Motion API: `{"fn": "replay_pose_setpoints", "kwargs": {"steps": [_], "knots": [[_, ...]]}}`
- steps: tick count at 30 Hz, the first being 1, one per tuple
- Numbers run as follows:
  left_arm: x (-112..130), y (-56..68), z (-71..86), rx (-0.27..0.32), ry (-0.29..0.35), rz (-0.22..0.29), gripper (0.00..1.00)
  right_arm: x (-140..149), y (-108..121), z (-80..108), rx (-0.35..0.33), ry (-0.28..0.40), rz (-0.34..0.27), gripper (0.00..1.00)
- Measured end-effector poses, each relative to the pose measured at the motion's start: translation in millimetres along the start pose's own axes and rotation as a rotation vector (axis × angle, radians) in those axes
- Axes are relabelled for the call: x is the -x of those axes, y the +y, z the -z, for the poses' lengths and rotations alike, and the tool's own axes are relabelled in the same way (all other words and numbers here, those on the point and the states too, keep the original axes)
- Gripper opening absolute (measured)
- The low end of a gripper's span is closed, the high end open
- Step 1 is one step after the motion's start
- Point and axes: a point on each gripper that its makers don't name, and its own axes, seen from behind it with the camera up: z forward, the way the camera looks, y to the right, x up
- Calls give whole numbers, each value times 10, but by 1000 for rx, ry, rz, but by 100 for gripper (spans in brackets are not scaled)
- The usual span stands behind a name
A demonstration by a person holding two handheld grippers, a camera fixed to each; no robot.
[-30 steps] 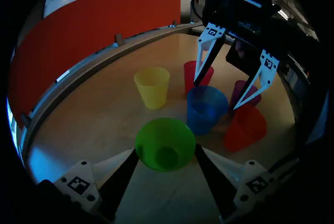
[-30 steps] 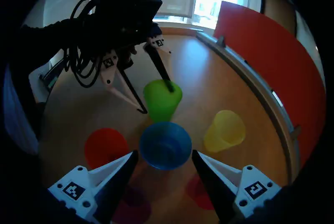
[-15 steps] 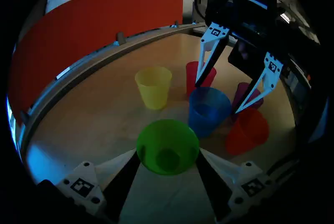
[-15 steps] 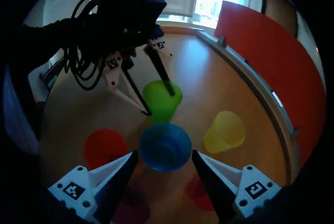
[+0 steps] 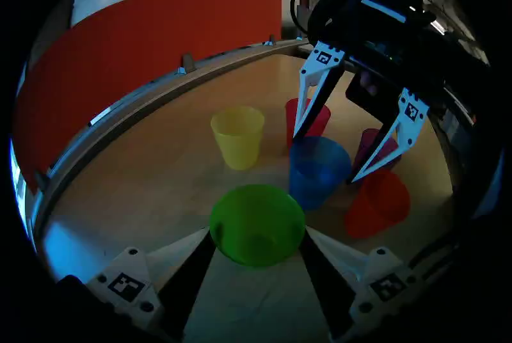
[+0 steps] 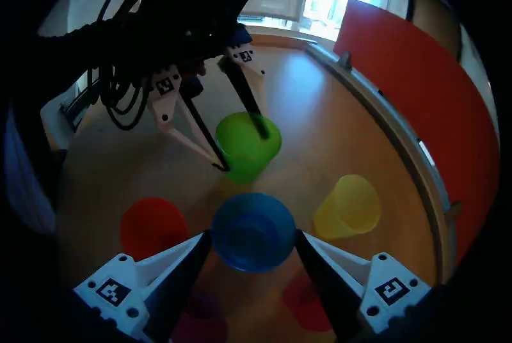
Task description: Pour water
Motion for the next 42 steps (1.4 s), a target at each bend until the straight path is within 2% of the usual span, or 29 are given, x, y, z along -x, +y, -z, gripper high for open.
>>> {"fn": "replay_pose_setpoints", "kwargs": {"steps": [15,21,36,42], "knots": [[-5,-36,93,-16,13,4,86,3,-18,-88,0,-17,-15,99],[10,-51,105,-19,13,4,86,11,-22,-116,0,-17,-28,95],[-17,-27,157,-23,24,17,86,-8,5,-107,11,36,-78,93],[-92,6,221,-33,41,16,86,-115,22,18,28,92,-98,93]]}}
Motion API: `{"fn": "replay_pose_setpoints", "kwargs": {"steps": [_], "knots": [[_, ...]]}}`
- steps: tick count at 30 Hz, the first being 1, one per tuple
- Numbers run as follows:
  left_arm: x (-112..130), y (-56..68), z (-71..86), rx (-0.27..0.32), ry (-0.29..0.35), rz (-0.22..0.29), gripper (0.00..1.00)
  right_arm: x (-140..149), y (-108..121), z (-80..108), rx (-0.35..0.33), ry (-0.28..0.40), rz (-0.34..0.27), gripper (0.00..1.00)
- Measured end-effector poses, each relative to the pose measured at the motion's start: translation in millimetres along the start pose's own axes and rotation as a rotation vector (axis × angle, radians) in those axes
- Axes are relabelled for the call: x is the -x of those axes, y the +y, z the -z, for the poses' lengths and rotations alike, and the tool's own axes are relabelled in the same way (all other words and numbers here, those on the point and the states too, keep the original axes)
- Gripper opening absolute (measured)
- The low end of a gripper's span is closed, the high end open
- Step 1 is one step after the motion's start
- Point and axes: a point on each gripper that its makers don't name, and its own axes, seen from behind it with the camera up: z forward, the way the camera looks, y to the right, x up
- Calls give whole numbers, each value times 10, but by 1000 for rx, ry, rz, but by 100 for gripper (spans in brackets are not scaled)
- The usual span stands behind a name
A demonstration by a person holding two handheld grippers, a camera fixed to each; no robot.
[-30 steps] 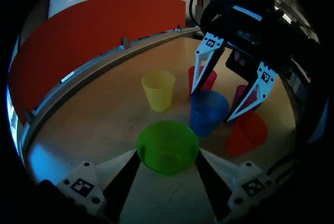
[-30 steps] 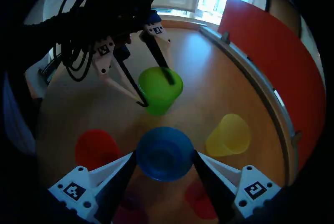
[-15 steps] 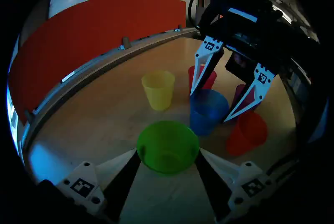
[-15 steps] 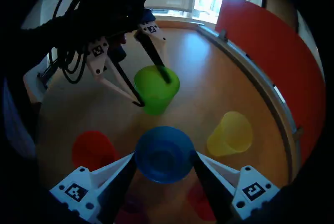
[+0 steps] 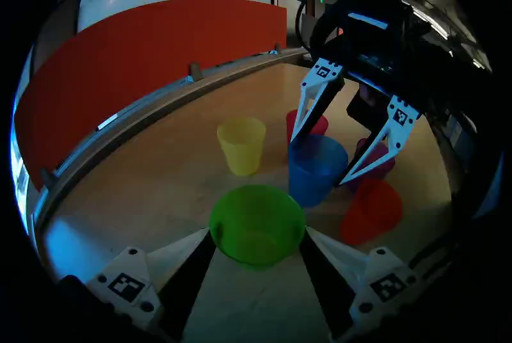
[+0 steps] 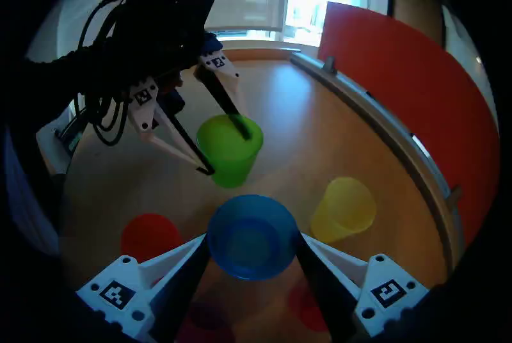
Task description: Pour water
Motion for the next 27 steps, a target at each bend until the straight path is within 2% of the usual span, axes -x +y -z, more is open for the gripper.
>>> {"fn": "replay_pose_setpoints", "kwargs": {"steps": [15,27], "knots": [[-265,77,314,-57,88,11,86,-378,-18,527,75,176,-37,93],[-479,184,551,-93,180,25,86,-778,-161,962,121,353,-58,92]]}}
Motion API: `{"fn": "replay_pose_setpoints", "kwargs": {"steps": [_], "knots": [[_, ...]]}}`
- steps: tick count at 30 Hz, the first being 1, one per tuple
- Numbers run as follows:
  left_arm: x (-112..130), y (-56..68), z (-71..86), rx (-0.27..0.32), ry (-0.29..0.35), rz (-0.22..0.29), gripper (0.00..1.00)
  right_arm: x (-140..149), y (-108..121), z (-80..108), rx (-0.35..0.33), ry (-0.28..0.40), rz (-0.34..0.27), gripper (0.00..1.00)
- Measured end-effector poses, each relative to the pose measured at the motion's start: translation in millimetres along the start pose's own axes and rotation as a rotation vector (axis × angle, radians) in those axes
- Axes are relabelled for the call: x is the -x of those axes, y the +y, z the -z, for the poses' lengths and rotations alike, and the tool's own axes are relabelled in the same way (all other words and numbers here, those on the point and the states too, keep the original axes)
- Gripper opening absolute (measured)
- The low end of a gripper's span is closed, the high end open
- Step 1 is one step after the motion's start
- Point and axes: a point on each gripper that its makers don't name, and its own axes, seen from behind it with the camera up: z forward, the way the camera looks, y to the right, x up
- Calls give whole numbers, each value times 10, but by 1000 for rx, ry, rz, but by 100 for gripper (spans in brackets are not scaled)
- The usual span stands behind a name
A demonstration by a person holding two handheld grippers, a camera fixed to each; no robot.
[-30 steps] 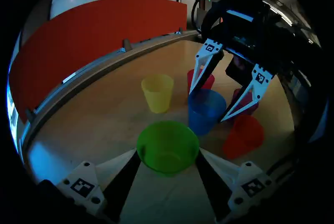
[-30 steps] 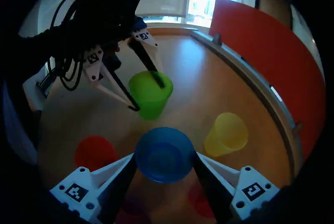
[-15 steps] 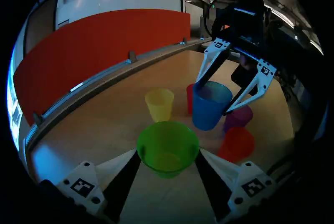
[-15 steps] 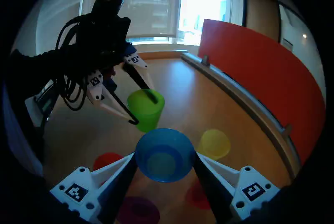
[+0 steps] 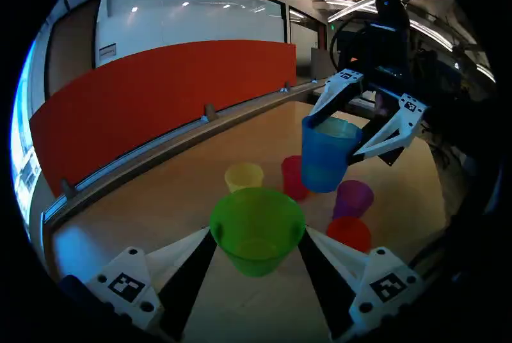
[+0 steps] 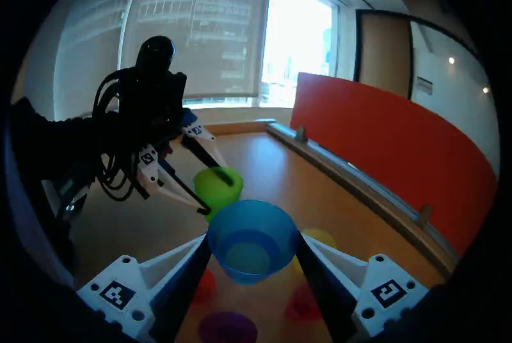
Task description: Pour water
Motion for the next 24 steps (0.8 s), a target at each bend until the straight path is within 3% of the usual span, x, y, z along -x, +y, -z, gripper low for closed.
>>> {"fn": "replay_pose_setpoints", "kwargs": {"steps": [16,24], "knots": [[-267,140,187,-6,137,42,86,-502,-132,290,43,219,-23,93],[-425,226,268,7,215,70,86,-671,-168,411,58,293,-26,93]]}}
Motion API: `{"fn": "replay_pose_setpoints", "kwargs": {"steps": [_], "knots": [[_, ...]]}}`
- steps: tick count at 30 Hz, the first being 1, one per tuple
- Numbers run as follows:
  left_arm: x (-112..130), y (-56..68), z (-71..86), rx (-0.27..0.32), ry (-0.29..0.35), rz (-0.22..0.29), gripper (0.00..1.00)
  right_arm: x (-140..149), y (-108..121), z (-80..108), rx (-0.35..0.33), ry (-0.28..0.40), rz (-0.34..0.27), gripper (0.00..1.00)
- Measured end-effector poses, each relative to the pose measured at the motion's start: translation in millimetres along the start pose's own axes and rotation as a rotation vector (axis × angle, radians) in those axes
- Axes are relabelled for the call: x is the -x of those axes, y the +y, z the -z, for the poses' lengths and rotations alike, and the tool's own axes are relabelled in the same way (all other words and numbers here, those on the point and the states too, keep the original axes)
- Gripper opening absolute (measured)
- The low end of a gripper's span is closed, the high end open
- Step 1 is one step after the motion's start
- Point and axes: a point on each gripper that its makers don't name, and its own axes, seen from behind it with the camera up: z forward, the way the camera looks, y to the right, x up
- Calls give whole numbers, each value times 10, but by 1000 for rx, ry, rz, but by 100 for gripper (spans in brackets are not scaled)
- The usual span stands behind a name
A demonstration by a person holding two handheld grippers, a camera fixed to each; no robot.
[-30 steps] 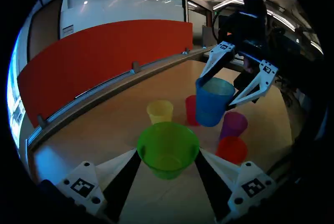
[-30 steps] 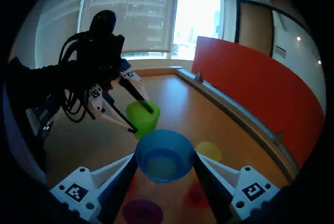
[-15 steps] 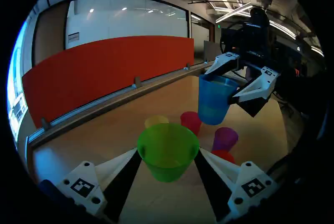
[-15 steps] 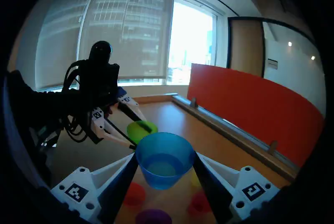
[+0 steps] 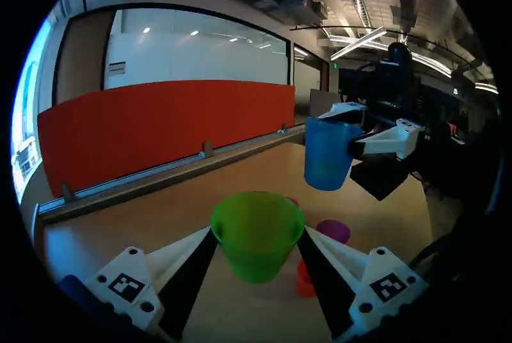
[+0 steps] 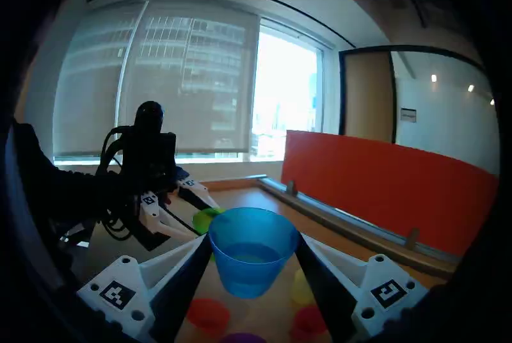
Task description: Pour water
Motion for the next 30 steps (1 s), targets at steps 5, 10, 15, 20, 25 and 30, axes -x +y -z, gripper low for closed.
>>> {"fn": "replay_pose_setpoints", "kwargs": {"steps": [5,10,15,20,25,30], "knots": [[-68,58,8,4,30,13,86,-59,-35,30,1,29,8,93],[-106,119,6,12,45,14,86,-130,-66,62,1,62,3,93],[-129,169,12,19,55,9,86,-205,-66,114,11,97,6,93],[-115,208,4,29,57,4,86,-249,-50,153,13,108,1,93],[-113,240,0,32,63,-5,86,-279,-42,182,18,105,12,93],[-99,298,-9,41,68,-1,86,-286,-51,199,18,94,27,93]]}}
